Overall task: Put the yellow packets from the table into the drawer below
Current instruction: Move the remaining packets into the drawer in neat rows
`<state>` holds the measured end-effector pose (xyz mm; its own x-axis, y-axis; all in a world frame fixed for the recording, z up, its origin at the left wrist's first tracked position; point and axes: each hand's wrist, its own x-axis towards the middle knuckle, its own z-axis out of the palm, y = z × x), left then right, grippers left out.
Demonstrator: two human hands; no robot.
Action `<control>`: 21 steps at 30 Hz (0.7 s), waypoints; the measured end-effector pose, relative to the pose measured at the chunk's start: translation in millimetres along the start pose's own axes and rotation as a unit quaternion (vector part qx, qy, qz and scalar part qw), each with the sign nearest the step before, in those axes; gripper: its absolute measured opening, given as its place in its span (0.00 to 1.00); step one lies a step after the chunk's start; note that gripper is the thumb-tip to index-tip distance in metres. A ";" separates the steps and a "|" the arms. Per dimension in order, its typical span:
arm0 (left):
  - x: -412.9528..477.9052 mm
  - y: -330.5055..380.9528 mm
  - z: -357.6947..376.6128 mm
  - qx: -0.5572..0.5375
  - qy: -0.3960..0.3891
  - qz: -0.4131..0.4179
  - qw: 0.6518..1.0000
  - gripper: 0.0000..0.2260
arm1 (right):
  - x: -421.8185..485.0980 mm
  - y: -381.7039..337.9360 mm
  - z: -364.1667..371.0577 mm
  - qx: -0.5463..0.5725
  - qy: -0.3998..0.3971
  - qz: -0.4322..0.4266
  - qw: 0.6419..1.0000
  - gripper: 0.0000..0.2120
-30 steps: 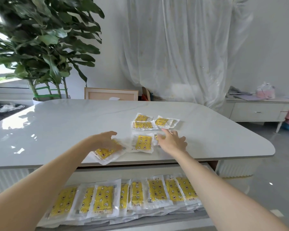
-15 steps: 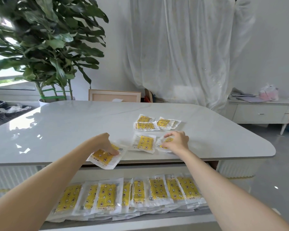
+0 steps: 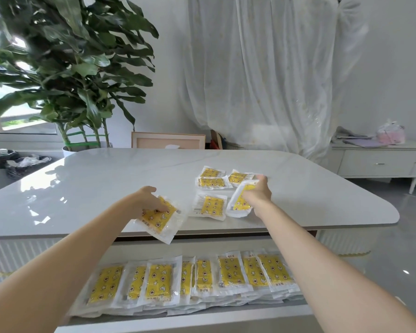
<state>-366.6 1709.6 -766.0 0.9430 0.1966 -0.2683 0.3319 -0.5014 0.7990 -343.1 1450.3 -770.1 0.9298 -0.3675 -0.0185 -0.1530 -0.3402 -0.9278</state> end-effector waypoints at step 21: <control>13.4 -17.2 -28.2 -0.192 0.077 -0.013 0.978 0.32 | -4.1 2.5 78.4 -0.252 -0.025 -0.062 0.965 0.45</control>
<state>-360.3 1744.6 -768.2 0.9102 0.3443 -0.2301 0.2945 -0.1477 0.9442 -321.0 1518.8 -801.5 0.9643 -0.2594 0.0522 -0.1710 -0.7616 -0.6251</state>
